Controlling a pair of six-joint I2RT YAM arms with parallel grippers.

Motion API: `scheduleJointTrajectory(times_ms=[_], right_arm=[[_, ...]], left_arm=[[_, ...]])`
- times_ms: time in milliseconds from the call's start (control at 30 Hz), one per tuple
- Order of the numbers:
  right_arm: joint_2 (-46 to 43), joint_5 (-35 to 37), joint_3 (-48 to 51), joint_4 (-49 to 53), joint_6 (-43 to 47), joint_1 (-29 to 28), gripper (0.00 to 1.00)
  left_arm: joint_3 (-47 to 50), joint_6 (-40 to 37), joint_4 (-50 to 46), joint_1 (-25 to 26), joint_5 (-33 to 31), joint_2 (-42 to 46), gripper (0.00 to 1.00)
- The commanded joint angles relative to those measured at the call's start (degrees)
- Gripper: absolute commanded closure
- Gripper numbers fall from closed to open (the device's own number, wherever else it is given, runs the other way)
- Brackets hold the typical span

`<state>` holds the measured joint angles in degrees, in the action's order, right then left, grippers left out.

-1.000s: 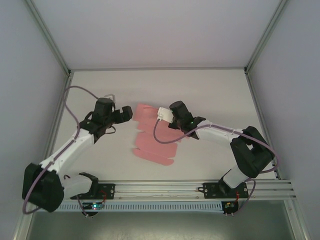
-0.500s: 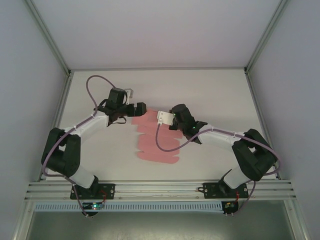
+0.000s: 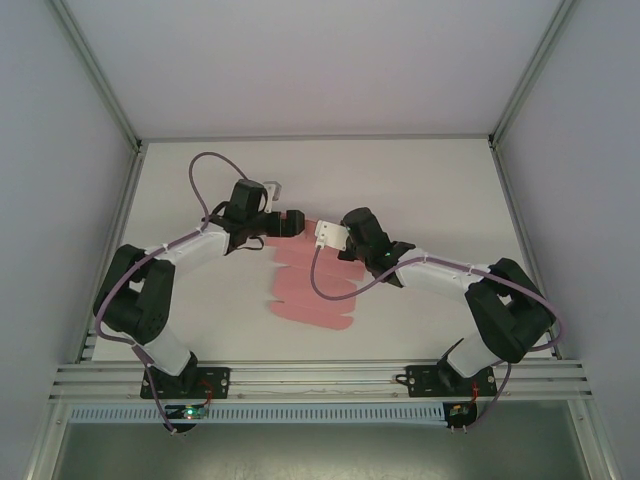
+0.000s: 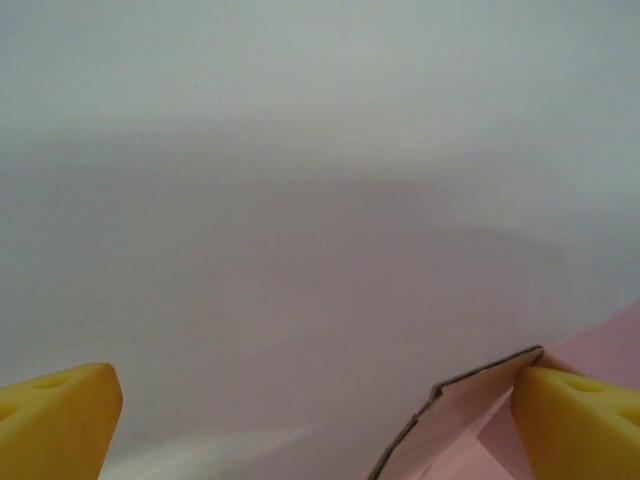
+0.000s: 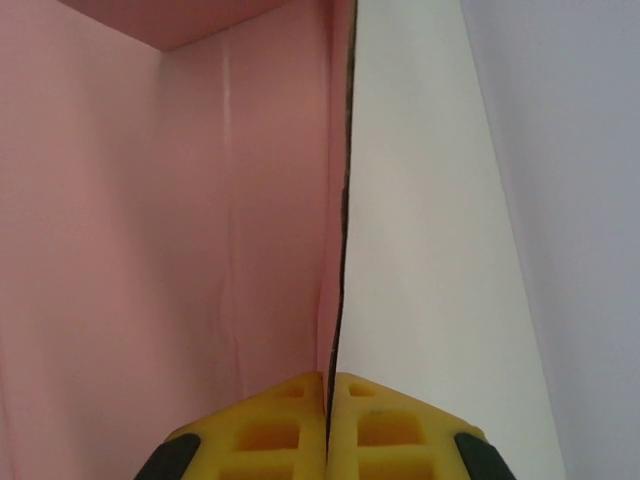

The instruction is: Assemble paper box

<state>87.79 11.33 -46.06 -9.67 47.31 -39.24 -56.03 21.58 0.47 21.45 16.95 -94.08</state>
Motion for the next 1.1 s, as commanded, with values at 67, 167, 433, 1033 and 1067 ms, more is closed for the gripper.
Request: scheduleJointTrajectory(times_ms=[67, 167, 433, 1033, 1067], right_arm=[[-0.93, -7.70, -1.41, 0.64, -5.03, -2.02, 1.00], [-0.49, -4.34, -0.66, -1.75, -3.97, -3.45, 1.00], [1.07, 9.50, 1.29, -10.00, 1.90, -4.79, 1.00], [-5.11, 3.58, 3.68, -8.35, -2.74, -0.28, 1.00], [-5.26, 3.29, 3.71, -8.41, -2.96, -0.22, 1.00]], left_arm=[[3.67, 7.89, 12.74, 2.95, -5.87, -0.11, 0.00], [4.18, 8.00, 14.20, 3.74, -5.73, 0.43, 0.00], [5.88, 4.83, 8.16, 4.04, -9.03, 3.73, 0.00], [19.41, 8.45, -8.76, -5.53, -14.45, 28.75, 0.00], [19.80, 8.76, -8.73, -6.21, -14.55, 28.25, 0.00]])
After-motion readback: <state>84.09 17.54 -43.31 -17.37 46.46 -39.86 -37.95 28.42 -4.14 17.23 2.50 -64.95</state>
